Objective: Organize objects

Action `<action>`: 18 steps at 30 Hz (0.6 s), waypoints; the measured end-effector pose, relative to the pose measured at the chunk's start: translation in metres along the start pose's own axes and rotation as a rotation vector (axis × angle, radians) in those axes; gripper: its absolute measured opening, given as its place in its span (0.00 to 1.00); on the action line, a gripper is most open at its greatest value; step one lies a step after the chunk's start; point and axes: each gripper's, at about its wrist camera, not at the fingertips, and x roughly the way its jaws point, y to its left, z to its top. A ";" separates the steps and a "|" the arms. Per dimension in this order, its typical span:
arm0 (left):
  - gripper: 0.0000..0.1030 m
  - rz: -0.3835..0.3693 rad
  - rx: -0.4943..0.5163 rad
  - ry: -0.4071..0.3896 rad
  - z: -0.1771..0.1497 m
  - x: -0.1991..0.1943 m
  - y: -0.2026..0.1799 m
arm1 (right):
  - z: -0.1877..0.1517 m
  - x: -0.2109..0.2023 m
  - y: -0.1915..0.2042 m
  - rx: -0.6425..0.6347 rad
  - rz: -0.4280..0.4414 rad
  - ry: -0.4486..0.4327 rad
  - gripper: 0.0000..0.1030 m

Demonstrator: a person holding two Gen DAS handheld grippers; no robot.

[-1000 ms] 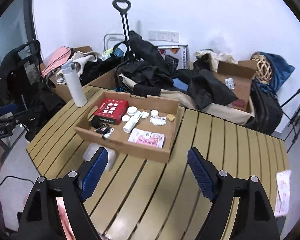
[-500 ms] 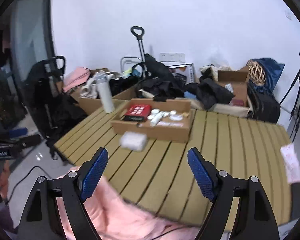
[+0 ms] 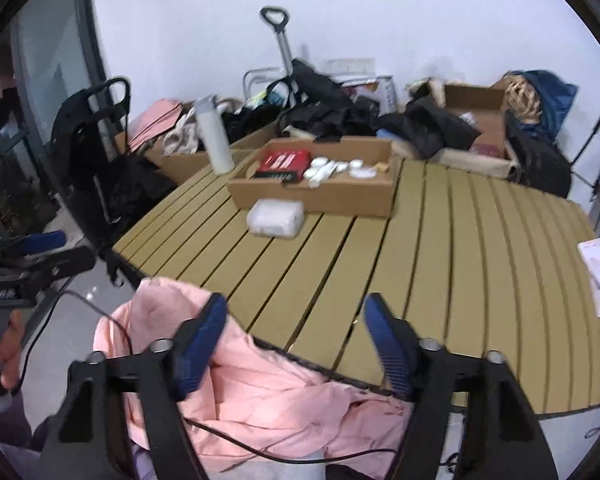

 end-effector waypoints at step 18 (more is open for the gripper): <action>0.73 -0.184 -0.050 0.144 0.086 0.192 0.022 | 0.070 0.182 -0.015 0.098 0.106 0.156 0.63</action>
